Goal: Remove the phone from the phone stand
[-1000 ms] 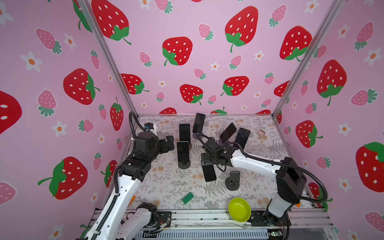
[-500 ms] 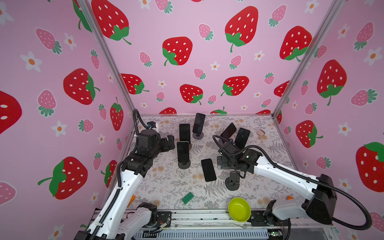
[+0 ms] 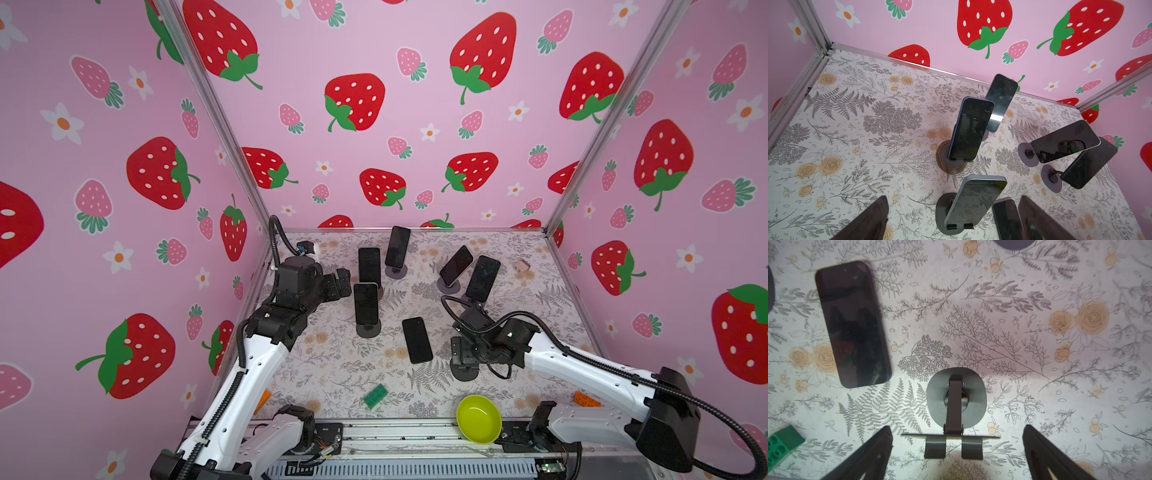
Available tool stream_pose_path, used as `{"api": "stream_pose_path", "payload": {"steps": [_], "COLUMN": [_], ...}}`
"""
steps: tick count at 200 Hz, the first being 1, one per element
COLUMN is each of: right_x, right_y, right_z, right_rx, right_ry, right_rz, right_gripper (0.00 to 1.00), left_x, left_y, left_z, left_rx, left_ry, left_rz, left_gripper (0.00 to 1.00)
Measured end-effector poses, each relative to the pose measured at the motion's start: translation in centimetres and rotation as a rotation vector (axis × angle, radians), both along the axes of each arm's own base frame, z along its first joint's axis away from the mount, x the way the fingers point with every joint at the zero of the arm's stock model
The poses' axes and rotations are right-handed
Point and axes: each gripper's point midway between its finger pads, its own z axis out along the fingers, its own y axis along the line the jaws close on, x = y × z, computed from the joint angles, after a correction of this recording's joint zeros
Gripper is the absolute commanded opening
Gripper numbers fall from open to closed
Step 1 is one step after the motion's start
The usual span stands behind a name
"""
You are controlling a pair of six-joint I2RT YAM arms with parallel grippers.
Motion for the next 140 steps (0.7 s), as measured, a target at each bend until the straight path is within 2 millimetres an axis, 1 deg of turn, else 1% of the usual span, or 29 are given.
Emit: {"api": "stream_pose_path", "payload": {"steps": [19, 42, 80, 100, 115, 140], "right_x": [-0.3, -0.1, 0.3, 0.5, 0.5, 0.7], "right_y": [0.1, 0.4, 0.8, 0.9, 1.0, 1.1], "right_z": [-0.6, -1.1, -1.8, -2.1, -2.2, -2.1], "right_rx": [0.007, 0.014, 0.008, 0.006, 0.003, 0.014], "right_ry": [0.019, 0.014, 0.014, 0.012, 0.012, 0.006], "right_rz": [0.002, -0.006, -0.012, -0.017, -0.018, -0.029], "right_gripper": [0.97, 0.92, 0.79, 0.75, 0.67, 0.65], "left_x": [0.1, 0.1, 0.0, -0.1, -0.1, -0.1], "left_y": [-0.1, -0.1, -0.1, -0.1, -0.1, -0.1], "left_z": [-0.1, -0.2, 0.1, 0.2, 0.2, 0.2], "left_rx": [-0.004, -0.003, -0.004, -0.004, -0.005, -0.005], "left_ry": [0.005, 0.005, -0.003, -0.006, -0.005, -0.006], "left_rz": [-0.006, -0.006, -0.006, -0.004, -0.006, -0.005], "left_gripper": [0.98, 0.98, 0.98, 0.98, 0.98, 0.98]}}
